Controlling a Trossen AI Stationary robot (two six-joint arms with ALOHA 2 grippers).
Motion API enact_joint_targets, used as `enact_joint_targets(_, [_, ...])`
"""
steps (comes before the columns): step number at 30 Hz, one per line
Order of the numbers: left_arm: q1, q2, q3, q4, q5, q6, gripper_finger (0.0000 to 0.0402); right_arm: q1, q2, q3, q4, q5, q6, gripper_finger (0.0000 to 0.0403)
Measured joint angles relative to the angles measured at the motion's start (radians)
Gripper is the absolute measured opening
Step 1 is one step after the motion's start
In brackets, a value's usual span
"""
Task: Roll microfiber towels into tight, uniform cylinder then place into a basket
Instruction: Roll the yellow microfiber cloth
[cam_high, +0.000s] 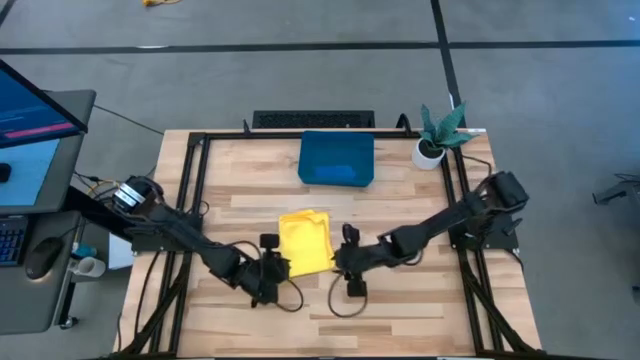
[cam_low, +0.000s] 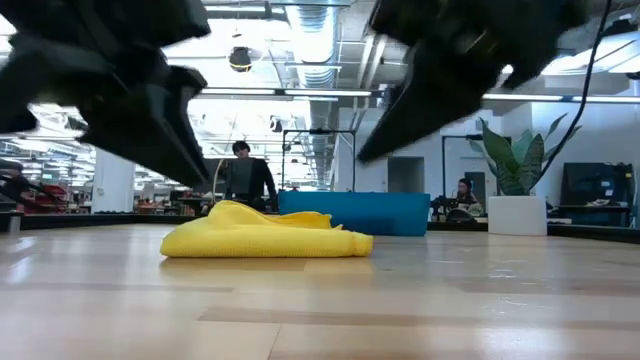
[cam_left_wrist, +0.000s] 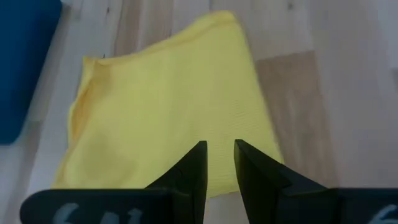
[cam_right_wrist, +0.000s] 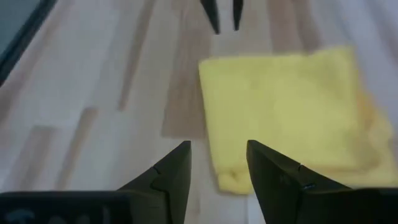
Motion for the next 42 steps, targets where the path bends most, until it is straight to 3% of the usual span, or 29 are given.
enact_joint_targets(5, [-0.075, -0.028, 0.083, -0.132, -0.029, -0.014, 0.0072, 0.086, -0.083, -0.002, -0.049, 0.175, -0.051, 0.0177])
enact_joint_targets(8, [-0.131, -0.021, 0.146, -0.207, -0.106, -0.024, 0.0072, 0.134, -0.112, 0.008, -0.068, 0.267, -0.074, 0.0177])
enact_joint_targets(12, [-0.191, 0.008, 0.186, -0.192, -0.225, 0.038, 0.0072, 0.19, -0.119, 0.019, -0.076, 0.344, -0.121, 0.0177])
enact_joint_targets(23, [-0.201, 0.115, 0.191, -0.192, -0.217, 0.093, 0.0072, 0.212, 0.011, 0.017, -0.051, 0.357, -0.124, 0.0177])
enact_joint_targets(30, [-0.172, 0.115, 0.185, -0.179, -0.197, -0.008, 0.0076, 0.155, 0.134, 0.053, 0.016, 0.355, -0.161, 0.018])
enact_joint_targets(36, [-0.141, 0.115, 0.178, -0.15, -0.11, -0.012, 0.0123, 0.145, 0.228, 0.138, 0.02, 0.329, -0.228, 0.0196])
enact_joint_targets(42, [-0.107, 0.114, 0.115, -0.046, -0.093, -0.007, 0.0172, 0.14, 0.302, 0.171, -0.03, 0.34, -0.284, 0.0212])
